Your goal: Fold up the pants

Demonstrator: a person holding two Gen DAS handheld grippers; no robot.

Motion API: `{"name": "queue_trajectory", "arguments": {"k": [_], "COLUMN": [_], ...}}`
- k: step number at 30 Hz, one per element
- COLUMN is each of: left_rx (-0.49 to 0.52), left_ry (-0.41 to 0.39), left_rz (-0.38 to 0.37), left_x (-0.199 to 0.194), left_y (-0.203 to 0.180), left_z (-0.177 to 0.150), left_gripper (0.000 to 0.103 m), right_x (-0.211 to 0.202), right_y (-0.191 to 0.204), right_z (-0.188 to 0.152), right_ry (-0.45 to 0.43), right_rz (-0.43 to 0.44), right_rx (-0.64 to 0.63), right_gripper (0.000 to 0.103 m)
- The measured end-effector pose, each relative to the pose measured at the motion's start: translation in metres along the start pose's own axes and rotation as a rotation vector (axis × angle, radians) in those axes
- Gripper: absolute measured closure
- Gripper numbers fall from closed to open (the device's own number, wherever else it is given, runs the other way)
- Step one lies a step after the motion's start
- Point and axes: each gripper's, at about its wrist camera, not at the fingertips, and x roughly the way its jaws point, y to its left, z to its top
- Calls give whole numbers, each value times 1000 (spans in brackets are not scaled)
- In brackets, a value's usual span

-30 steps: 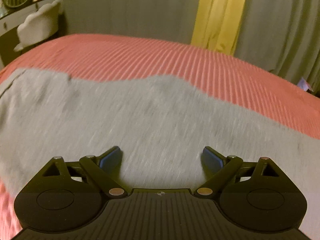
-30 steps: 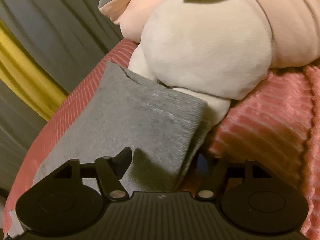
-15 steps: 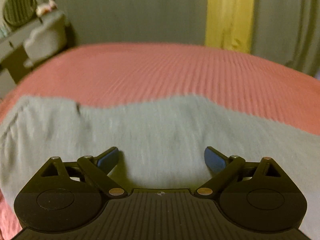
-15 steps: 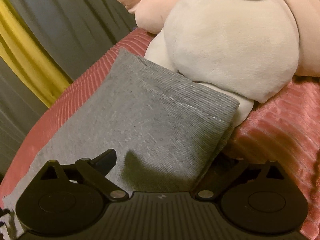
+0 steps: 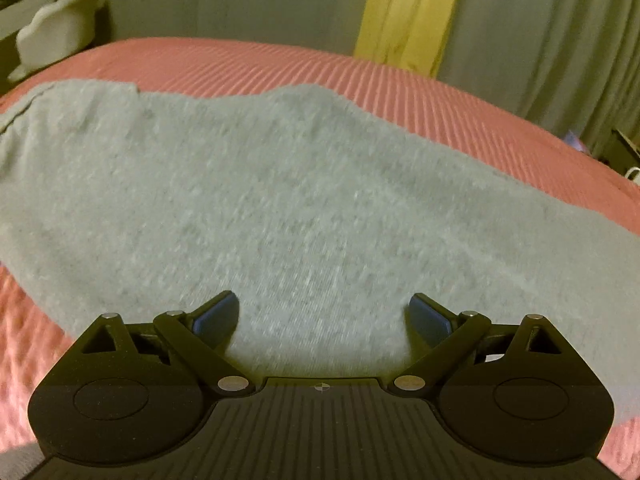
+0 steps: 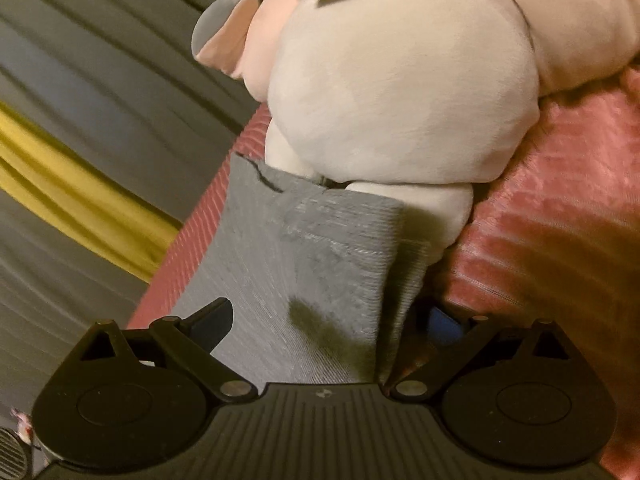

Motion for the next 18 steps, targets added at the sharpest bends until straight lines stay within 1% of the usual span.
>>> {"name": "queue_trajectory", "arguments": {"k": [3,5,7,9,10,11,13,14,15,17,18], "left_rx": [60,78,86,88,84,78,65,62,61,68,75], "left_ry": [12,18,16,17,18,19,17,16,16,15,14], "left_rz": [27,32,14,13,13,13,13,13,15,22,26], "left_x": [1,0,-2,-2,-1,-1,0,0,1,3,4], "left_y": [-10,-12,-13,-12,-12,-11,-9,-9,-8,-10,-11], "left_z": [0,-2,-5,-5,-5,-5,-5,-5,-4,-4,-4], "left_gripper": [5,5,5,5,5,5,5,5,4,3,3], "right_x": [1,3,7,4,2,-3,-19,-30,-38,-55,-61], "right_y": [3,9,20,30,34,36,35,36,40,55,63], "right_z": [-1,-1,-3,-3,-3,-4,-6,-8,-10,-15,-18], "right_ry": [5,14,31,52,54,52,25,5,-13,-43,-52], "right_rz": [-9,-32,-74,-121,-137,-148,-178,-157,-120,-53,-24], "right_rx": [-15,-47,-104,-155,-156,-129,-31,13,23,-12,-40], "right_gripper": [4,4,4,4,4,4,5,5,8,12,17]}}
